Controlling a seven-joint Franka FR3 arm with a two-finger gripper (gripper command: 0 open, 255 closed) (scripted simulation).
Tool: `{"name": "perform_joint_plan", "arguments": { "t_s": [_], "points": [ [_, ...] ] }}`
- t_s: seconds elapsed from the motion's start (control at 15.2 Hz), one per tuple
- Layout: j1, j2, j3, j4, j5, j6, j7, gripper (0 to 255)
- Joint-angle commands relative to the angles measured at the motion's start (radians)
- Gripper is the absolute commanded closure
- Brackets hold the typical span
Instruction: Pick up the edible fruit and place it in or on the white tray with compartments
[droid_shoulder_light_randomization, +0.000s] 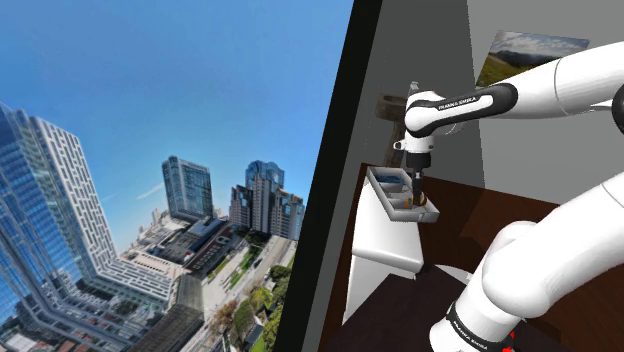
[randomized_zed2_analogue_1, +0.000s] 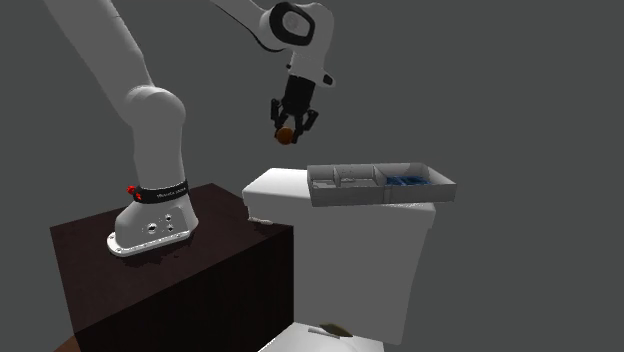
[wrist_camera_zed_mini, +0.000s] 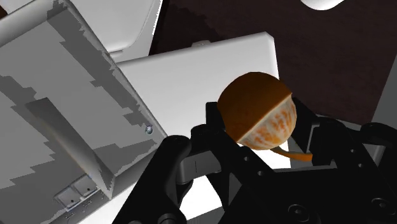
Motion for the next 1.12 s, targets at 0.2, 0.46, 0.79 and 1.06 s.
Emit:
{"name": "perform_joint_plan", "arguments": {
  "t_s": [0.2, 0.46, 0.79, 1.06],
  "points": [
    [0.007, 0.203, -0.081, 0.188, 0.045, 0.013, -0.128, 255],
    [-0.005, 0.376, -0.129, 0.355, 0.114, 0.003, -0.238, 255],
    [-0.065, 0.602, -0.155, 0.593, 0.224, -0.043, -0.373, 255],
    [-0.151, 0.786, -0.148, 0.820, 0.311, -0.111, -0.460, 255]
  ]
}}
